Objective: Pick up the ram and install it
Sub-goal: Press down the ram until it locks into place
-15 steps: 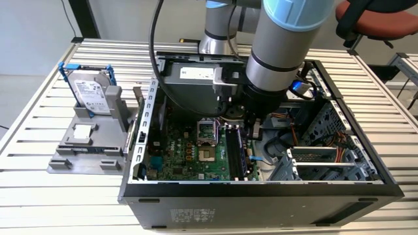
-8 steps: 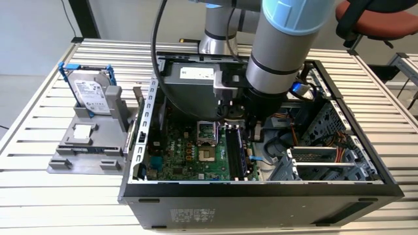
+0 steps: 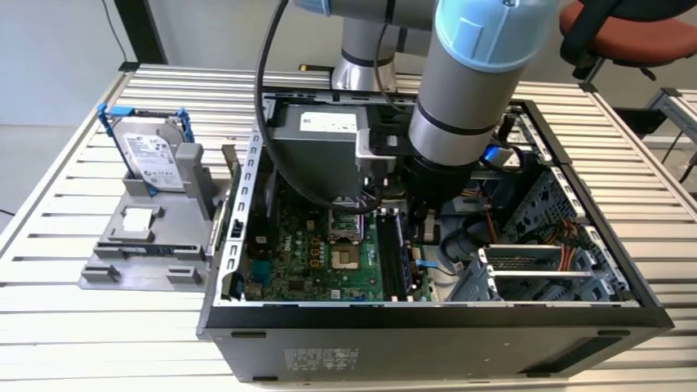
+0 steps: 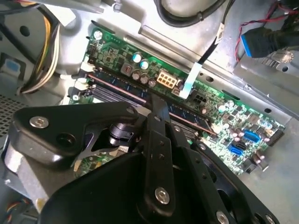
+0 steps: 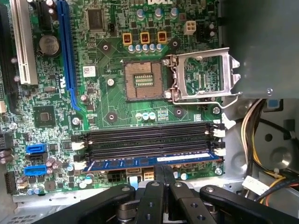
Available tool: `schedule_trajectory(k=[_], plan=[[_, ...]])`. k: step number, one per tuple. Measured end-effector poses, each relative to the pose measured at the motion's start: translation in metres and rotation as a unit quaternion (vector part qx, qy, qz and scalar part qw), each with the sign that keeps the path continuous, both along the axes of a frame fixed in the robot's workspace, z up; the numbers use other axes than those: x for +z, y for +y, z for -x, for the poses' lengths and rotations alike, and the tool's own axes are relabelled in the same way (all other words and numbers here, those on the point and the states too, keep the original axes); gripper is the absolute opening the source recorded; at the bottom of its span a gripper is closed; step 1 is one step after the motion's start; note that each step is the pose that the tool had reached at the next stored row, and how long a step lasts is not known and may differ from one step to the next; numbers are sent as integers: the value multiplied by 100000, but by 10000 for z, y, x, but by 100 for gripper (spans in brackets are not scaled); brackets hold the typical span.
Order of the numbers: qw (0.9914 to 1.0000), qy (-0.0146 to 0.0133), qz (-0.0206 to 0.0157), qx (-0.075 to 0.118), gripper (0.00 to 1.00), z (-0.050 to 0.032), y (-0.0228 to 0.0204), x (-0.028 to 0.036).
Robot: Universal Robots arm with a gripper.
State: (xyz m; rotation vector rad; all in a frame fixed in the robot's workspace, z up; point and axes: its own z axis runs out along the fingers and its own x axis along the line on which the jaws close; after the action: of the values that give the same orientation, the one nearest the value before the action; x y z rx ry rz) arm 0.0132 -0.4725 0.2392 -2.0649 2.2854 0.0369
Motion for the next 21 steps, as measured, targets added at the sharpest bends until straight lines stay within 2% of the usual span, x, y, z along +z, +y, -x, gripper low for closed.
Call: schedule_trajectory(k=[1, 7, 15, 16, 17, 19, 21], plan=[[100000, 29, 39, 8, 0, -2, -1, 0], [100000, 63, 35, 80, 0, -1, -107, -101], [100000, 86, 136, 86, 0, 3, -123, -238], [100000, 111, 242, 83, 0, 8, -119, -240], [99999, 130, 317, 81, 0, 11, -115, -201], [100000, 35, -106, 79, 0, 13, -117, -149], [100000, 59, 11, 74, 0, 14, -121, -51]])
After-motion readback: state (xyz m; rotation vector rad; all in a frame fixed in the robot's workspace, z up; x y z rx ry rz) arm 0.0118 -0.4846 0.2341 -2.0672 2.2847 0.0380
